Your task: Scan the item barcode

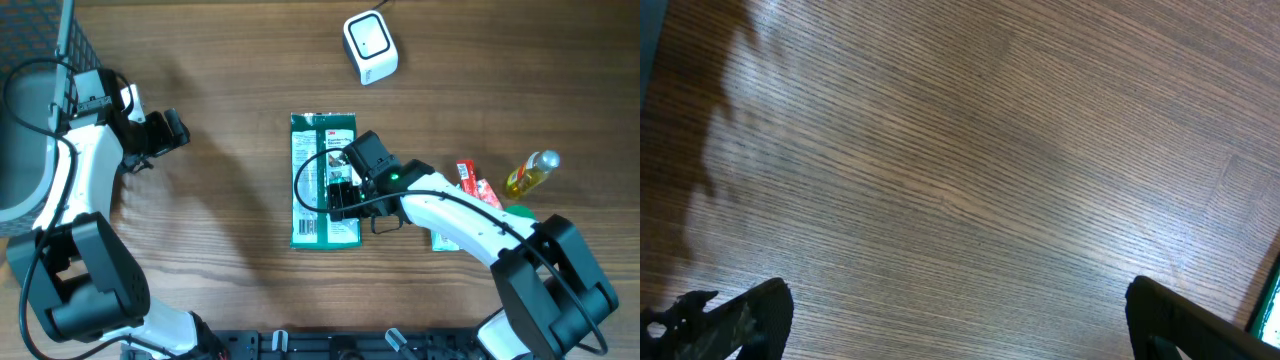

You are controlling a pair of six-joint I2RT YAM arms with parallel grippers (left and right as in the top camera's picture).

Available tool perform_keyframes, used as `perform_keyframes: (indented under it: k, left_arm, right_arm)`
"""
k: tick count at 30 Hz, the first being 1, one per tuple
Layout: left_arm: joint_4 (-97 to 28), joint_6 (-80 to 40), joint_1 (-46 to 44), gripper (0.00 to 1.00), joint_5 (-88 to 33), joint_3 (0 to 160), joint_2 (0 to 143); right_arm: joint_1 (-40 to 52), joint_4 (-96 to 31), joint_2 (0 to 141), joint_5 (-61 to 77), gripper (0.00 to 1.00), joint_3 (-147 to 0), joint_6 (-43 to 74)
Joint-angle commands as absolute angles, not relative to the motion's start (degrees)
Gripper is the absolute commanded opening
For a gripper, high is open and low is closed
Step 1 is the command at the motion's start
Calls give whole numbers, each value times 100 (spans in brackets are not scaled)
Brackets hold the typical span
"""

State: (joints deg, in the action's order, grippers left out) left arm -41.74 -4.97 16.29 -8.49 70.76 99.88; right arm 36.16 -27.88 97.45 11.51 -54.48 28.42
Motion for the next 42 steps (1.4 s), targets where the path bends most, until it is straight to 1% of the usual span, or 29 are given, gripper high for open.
perform_keyframes:
  k: [1, 17, 19, 21, 24, 25, 26, 27, 28, 29, 30, 33, 35, 37, 39, 42]
  left_arm:
    - [-4176, -449, 1684, 100, -895, 7043, 10031]
    - [-4209, -517, 1684, 100, -943, 7043, 10031]
    - [-4602, -537, 1678, 100, -1608, 7043, 10031]
    - [-4558, -537, 1678, 100, -2676, 7043, 10031]
    - [-4543, -534, 1678, 100, -3929, 7043, 10031]
    - [-4547, -534, 1673, 100, -4125, 7043, 10031]
    - [-4578, -537, 1658, 92, -4329, 7043, 10031]
    - [-4589, -537, 1614, 56, -4458, 7037, 10031]
    - [-4615, -539, 1481, 11, -4469, 7019, 10031]
    - [-4639, -541, 1323, 4, -4397, 7000, 10031]
    - [-4678, -545, 1175, 4, -4270, 6984, 10031]
    - [-4687, -1120, 502, 4, -3133, 6869, 10031]
    - [-4565, -1588, -137, 4, -2318, 6764, 10031]
    - [-4469, -2016, -672, 4, -1822, 6698, 10031]
    - [-4469, -2477, -1015, 4, -1391, 6663, 10031]
    - [-4451, -2886, -1426, 4, -1295, 6663, 10031]
  right_arm:
    - [3614, -2738, 9806, 1037, 84, -5404, 2847]
    - [3614, -2801, 9806, 1039, 84, -5398, 2864]
    - [3614, -2801, 9806, 1037, 84, -5398, 2860]
    - [3612, -2808, 9806, 1039, 84, -5398, 2864]
    - [3612, -2799, 9806, 1039, 84, -5398, 2869]
    - [3612, -2788, 9806, 1041, 84, -5398, 2875]
    - [3612, -2786, 9806, 1041, 84, -5398, 2969]
    - [3612, -2788, 9806, 1046, 84, -5398, 3017]
    - [3612, -2788, 9806, 1050, 84, -5398, 3013]
    - [3612, -2788, 9806, 1061, 84, -5398, 3013]
    - [3612, -2786, 9806, 1066, 84, -5398, 3015]
    - [3592, -2768, 9806, 1302, 84, -5398, 3000]
    - [3531, -2766, 9806, 1597, 84, -5398, 2995]
    - [3435, -2775, 9806, 1708, 84, -5398, 2995]
    - [3306, -2775, 9806, 1973, 84, -5398, 2884]
    - [3094, -2814, 9806, 2290, 84, -5384, 2711]
